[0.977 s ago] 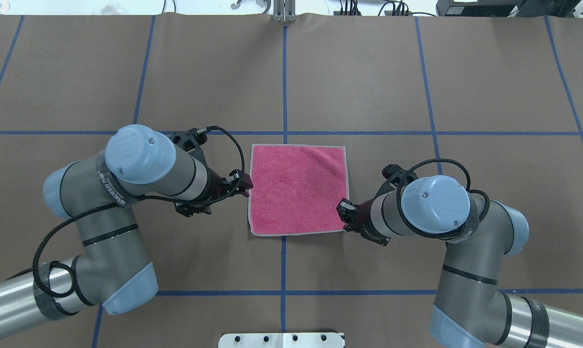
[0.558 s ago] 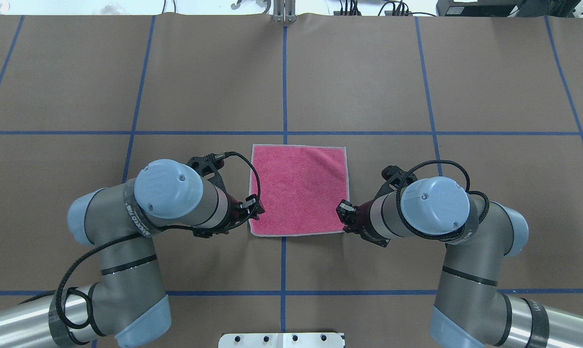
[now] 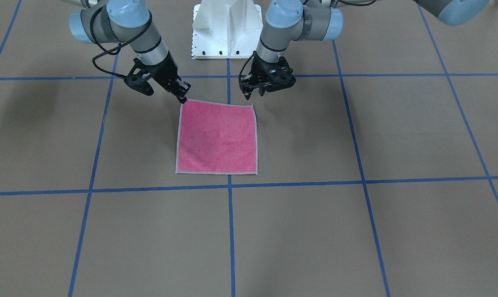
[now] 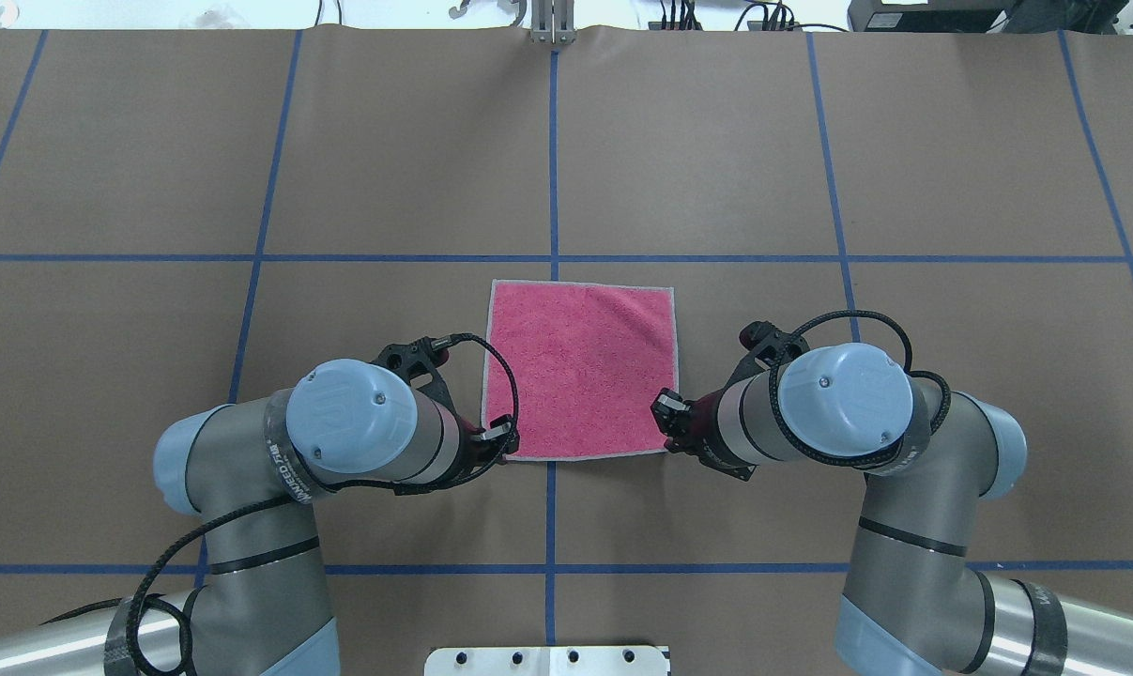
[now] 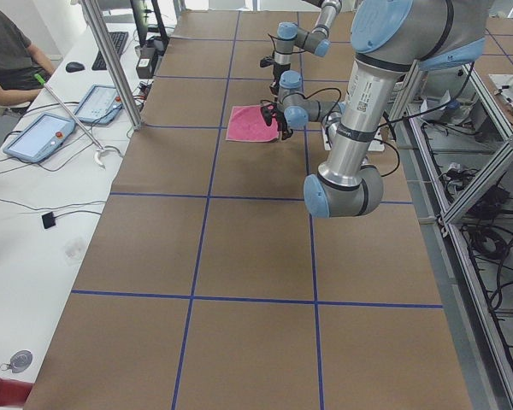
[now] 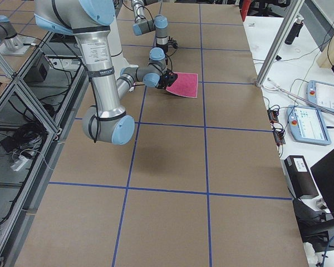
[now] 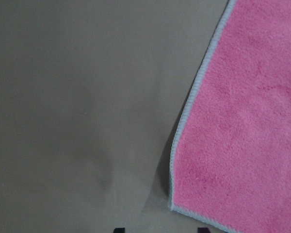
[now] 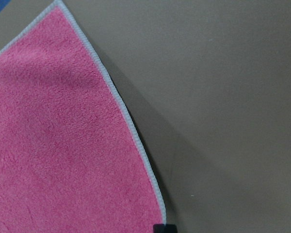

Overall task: Fold towel twice with both arms
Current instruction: 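Move the left gripper to the towel corner nearest it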

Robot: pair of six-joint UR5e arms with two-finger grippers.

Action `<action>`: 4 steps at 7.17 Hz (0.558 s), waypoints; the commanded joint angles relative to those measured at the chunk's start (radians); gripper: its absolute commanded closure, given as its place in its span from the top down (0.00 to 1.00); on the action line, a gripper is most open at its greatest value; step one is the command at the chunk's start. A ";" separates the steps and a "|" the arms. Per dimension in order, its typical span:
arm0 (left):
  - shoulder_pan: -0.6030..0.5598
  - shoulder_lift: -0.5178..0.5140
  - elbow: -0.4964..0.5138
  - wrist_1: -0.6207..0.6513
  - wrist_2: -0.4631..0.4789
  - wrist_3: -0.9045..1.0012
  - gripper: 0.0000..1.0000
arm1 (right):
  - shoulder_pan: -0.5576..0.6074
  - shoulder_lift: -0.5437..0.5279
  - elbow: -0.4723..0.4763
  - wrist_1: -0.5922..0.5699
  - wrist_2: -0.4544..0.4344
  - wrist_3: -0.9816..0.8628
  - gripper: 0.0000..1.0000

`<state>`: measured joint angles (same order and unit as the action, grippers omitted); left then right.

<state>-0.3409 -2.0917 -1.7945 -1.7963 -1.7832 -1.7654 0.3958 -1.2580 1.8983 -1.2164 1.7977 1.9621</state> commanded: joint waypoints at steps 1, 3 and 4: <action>0.002 -0.001 0.015 -0.002 0.002 0.004 0.57 | 0.000 -0.001 -0.001 0.000 0.000 0.000 0.00; 0.003 -0.001 0.021 -0.002 0.031 0.012 0.56 | 0.000 -0.001 -0.001 0.000 0.000 0.000 0.00; 0.003 -0.001 0.023 -0.002 0.033 0.012 0.54 | 0.000 -0.003 -0.002 0.000 0.000 0.000 0.00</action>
<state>-0.3378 -2.0923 -1.7751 -1.7977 -1.7561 -1.7547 0.3958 -1.2597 1.8971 -1.2164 1.7978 1.9619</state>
